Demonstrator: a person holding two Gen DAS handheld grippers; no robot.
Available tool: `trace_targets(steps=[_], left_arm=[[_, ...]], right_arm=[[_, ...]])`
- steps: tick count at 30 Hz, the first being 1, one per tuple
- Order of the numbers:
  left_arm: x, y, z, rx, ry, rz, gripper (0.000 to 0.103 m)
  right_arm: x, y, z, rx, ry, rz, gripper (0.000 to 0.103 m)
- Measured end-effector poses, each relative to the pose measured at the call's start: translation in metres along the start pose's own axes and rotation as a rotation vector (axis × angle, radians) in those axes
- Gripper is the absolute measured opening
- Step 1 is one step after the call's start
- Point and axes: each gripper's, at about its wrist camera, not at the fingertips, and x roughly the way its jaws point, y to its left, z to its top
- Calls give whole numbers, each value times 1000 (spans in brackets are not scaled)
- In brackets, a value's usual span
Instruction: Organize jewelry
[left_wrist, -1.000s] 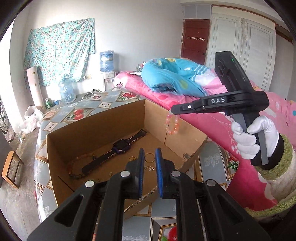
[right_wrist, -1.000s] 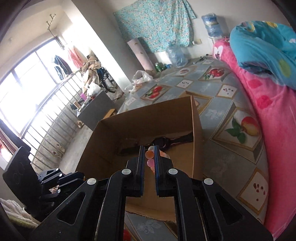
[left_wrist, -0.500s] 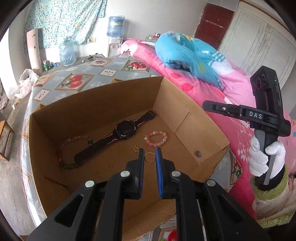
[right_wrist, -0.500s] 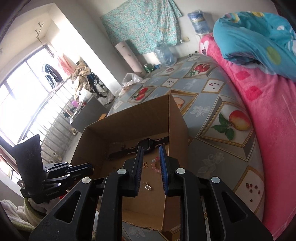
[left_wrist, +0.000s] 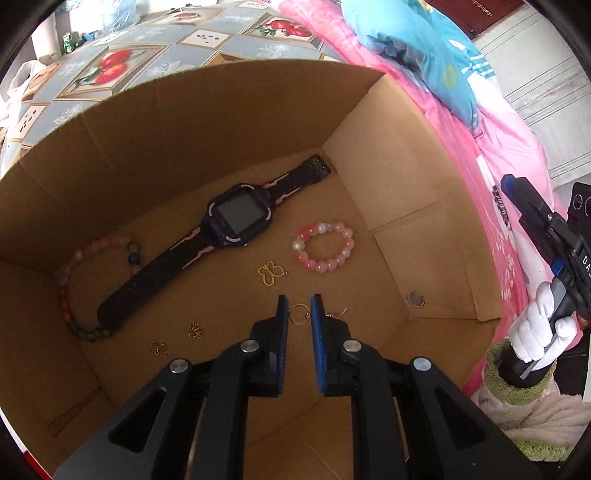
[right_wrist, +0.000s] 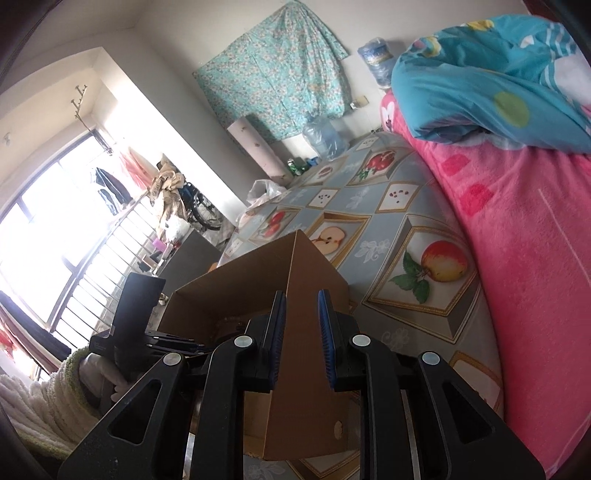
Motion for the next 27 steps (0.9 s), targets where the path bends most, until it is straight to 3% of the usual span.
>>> trace_targets(steps=[7,8,13,16,20,24,27], left_arm=[[9,12,1,-72,46,23,15],[9,14,0,-84,47,26,20],[-3,20,-5,-118,3,28,23],[-26,18,-12,-105,-81,67,24],[-79,19,-42,-97,-262,141,37],[-128,38,-87,-185,-439,199,52],[-146,62,-119,-274,-509,222,57]], right_arm=[[7,-14,6,20,11,30,20],[8,-13,6,17,13,33,20],[8,-10,5,13,14,40,21],[5,-5,0,18,16,42,27],[-1,-4,-10,49,25,26,35],[0,-2,-26,73,68,4,39],[6,5,-37,65,113,-36,39]])
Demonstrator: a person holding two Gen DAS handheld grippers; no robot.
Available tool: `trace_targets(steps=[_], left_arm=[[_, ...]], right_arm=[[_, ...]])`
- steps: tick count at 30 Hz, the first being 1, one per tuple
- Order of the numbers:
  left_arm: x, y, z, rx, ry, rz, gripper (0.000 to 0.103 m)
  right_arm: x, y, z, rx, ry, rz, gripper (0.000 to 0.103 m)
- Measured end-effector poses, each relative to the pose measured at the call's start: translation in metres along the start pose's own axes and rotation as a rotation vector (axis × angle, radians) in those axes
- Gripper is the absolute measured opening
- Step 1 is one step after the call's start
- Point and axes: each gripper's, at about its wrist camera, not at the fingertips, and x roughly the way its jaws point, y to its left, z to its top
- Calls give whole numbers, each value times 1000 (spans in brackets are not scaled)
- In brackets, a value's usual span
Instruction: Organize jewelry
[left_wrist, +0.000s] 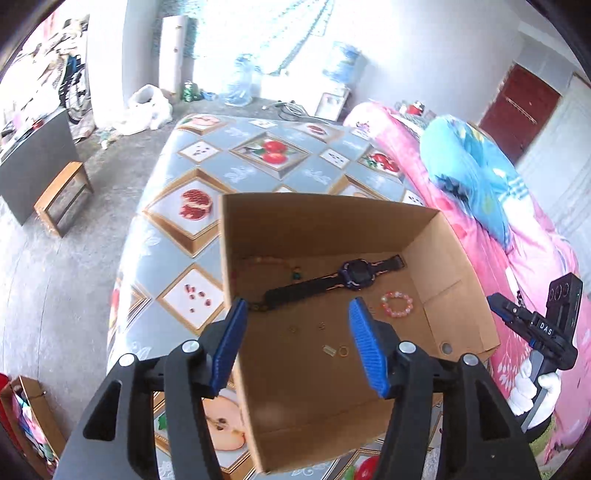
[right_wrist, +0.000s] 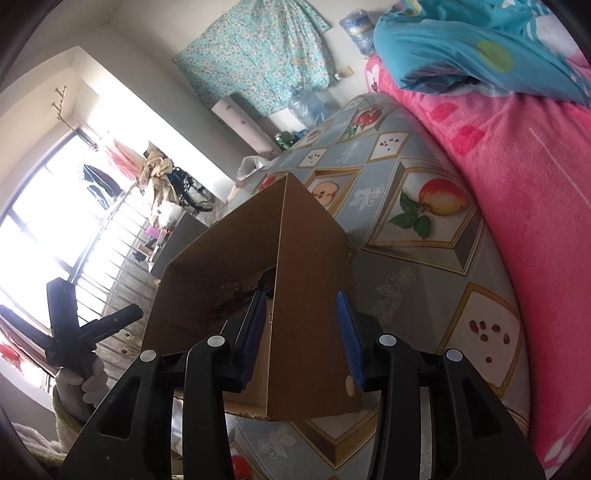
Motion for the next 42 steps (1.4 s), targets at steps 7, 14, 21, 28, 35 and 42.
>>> trace_targets(steps=[7,14,21,28,35,42], left_arm=[[15,46,-35,-161,51,-66,60],[33,31,-56,-215,55,-174,63],[20,35,-69,-242,13,-179,65],[1,16,-107,-193,31,-220,66],[-21,-1,-128,-135,-62,-153,68],[-76,-32,-156,-40,-325,94,88]], right_arm=[[13,18,-19,-24,69,-37,39],[8,38,-30,-41,66,-118,41],[-4,46,-52,-35,82,-114,41],[-26,36,-67,-6,37,-134,41],[-44,38,-83,-48,-8,-157,41],[-100,81,-117,-266,-219,-315,67]])
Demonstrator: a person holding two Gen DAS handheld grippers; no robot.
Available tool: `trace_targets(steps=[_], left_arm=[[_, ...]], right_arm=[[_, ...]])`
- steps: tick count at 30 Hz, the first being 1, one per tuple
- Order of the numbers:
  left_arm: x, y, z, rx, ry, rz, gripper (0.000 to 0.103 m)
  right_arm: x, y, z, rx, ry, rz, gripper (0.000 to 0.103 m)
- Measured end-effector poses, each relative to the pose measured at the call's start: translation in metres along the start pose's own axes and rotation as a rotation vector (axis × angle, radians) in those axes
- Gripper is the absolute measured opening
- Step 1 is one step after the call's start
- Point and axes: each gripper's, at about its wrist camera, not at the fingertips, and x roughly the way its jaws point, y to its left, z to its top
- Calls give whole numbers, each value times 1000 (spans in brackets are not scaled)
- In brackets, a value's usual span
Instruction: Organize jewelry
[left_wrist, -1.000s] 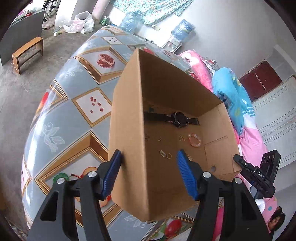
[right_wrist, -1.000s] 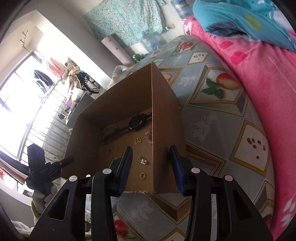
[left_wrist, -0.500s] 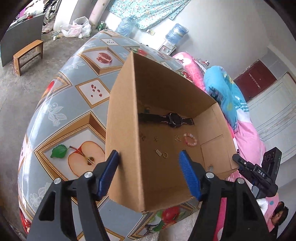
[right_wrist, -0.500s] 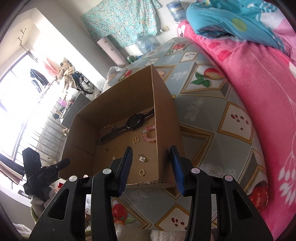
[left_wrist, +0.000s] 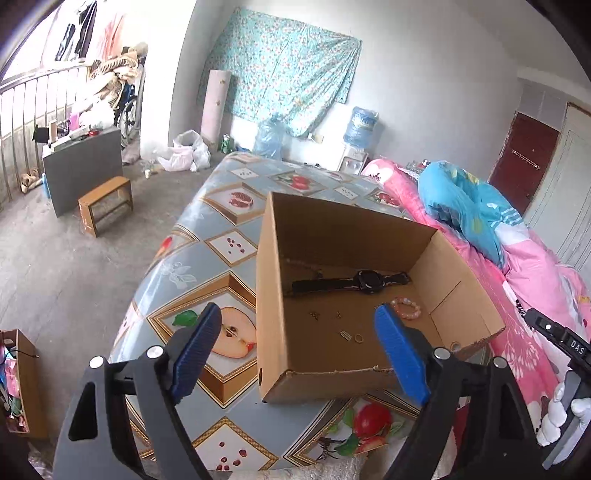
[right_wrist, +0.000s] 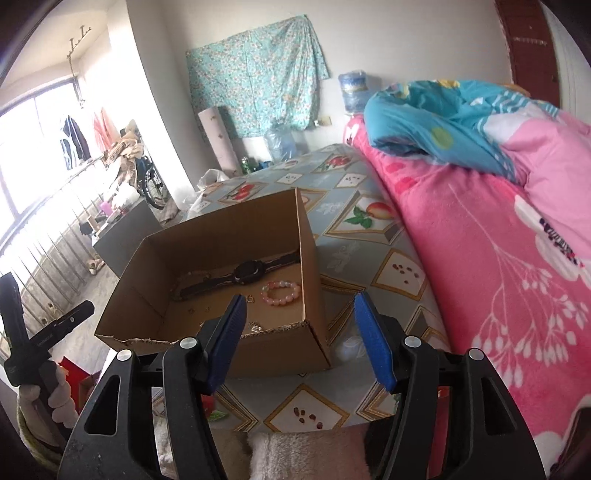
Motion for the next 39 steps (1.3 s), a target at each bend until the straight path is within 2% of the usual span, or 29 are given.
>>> trace_targets(steps=[1,2,3,4,8,13,19,25,32,39], left_arm=[[-6,-5,-2,8,-23,25,94],[-12,-10,-5,13,-43,49,97],[-16,-15,-6,21,-55,64,97],[-18,-20,-8,34,-61,64,97],[-13,-42,-18,111,-38,67,97],[2,-50,-26,83,32,53,97],[29,-52,-34,64,170,191,97],[41,-54,-41,34,253,181,97],[58,-58,-45,3,342,160,97],[61,-67,-46,35,336,160,97]], right_arm=[[-7,7,-3,-40,-22,-5,72],[-12,15,-7,-77,-39,-2,82],[-15,21,-11,-104,-46,7,90],[-16,27,-16,-124,-40,18,91],[0,40,-29,-135,32,65,93],[17,43,-35,-69,93,81,93],[34,50,-37,-70,166,23,95],[54,61,-47,-109,244,8,95],[67,60,-44,-94,268,0,95],[73,56,-46,-84,288,-21,95]])
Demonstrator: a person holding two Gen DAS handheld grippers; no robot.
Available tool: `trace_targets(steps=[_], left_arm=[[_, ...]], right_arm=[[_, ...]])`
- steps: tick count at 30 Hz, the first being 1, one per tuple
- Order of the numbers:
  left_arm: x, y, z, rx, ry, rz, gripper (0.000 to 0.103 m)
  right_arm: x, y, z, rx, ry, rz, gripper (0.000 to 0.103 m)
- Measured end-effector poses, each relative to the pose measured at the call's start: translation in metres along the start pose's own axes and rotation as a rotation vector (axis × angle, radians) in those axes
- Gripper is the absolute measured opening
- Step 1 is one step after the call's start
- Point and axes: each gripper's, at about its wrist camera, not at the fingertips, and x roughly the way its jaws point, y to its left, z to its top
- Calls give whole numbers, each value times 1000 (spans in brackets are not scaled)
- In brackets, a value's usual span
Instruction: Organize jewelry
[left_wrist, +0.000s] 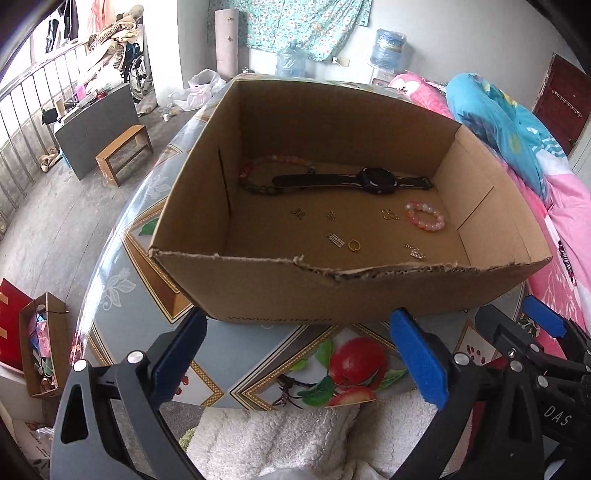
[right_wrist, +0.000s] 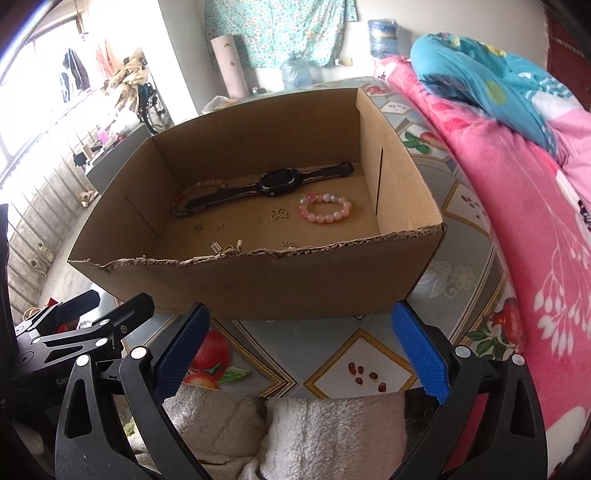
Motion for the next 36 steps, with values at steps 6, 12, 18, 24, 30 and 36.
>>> trace_targets(steps=[6,12,18,24,30,36], left_arm=[[1,-5,0,18,5,6,97],[4,-6,0,21,12,15,97],[5,-6,0,19,13,16,97],[8,-6,-1,18,27,14,97],[8,-8,-2,23,29,18,97],[7,-7,-2,23,25,20,97]], right_arm=[[2,-2,3,1,2,-9,95],[4,-1,3,-7,4,-15,95],[5,-2,4,-9,3,-15,95],[7,-3,3,-9,11,-15,95],[8,-4,3,-7,10,-13,95],[7,-4,3,-9,8,-14,95]])
